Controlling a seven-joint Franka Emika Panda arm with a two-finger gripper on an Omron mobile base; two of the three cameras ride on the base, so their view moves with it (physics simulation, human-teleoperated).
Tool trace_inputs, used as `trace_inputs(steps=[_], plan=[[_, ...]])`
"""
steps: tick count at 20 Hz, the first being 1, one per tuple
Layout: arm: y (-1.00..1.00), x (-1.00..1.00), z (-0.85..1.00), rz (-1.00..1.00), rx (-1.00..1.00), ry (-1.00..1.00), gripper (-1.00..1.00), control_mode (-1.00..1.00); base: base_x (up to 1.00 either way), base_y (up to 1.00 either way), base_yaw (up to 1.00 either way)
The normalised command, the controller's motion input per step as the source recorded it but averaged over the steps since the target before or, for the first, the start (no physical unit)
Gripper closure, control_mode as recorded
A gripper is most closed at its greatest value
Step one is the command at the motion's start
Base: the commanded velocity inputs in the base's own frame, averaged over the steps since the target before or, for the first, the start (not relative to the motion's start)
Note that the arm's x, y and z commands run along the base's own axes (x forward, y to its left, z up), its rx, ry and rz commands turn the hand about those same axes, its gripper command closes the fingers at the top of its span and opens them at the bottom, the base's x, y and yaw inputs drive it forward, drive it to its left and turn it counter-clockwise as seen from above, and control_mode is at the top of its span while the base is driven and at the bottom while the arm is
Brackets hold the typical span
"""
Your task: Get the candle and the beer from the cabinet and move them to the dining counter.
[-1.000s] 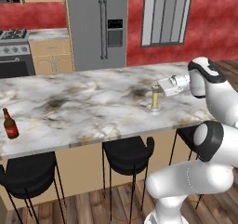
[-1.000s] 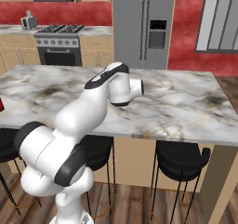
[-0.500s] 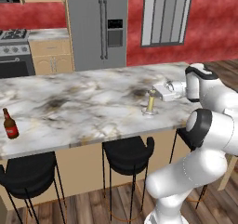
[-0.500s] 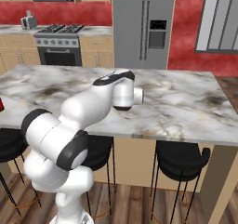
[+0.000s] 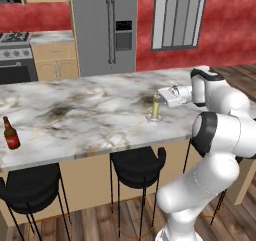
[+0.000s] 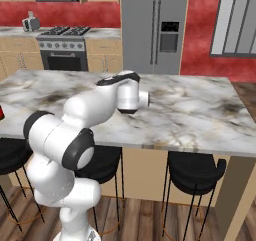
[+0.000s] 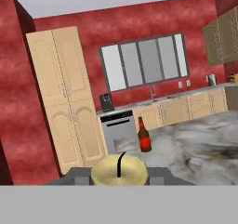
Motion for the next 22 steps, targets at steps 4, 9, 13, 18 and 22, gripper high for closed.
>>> trace_inputs(steps=[4, 9, 13, 18, 22], plan=[[0.42, 0.26, -0.06, 0.0, -0.05, 0.0, 1.0, -1.0, 0.0, 0.0, 0.0], [0.33, 0.22, -0.36, 0.07, -0.01, 0.0, 1.0, -1.0, 0.0, 0.0, 0.0], [0.09, 0.23, -0.56, 0.12, 0.0, 0.0, 1.0, -1.0, 0.0, 0.0, 0.0], [0.0, 0.12, -0.38, 0.04, -0.01, 0.0, 1.0, -1.0, 0.0, 0.0, 0.0], [0.0, 0.09, -0.11, 0.0, -0.04, 0.0, 1.0, -1.0, 0.0, 0.0, 0.0]])
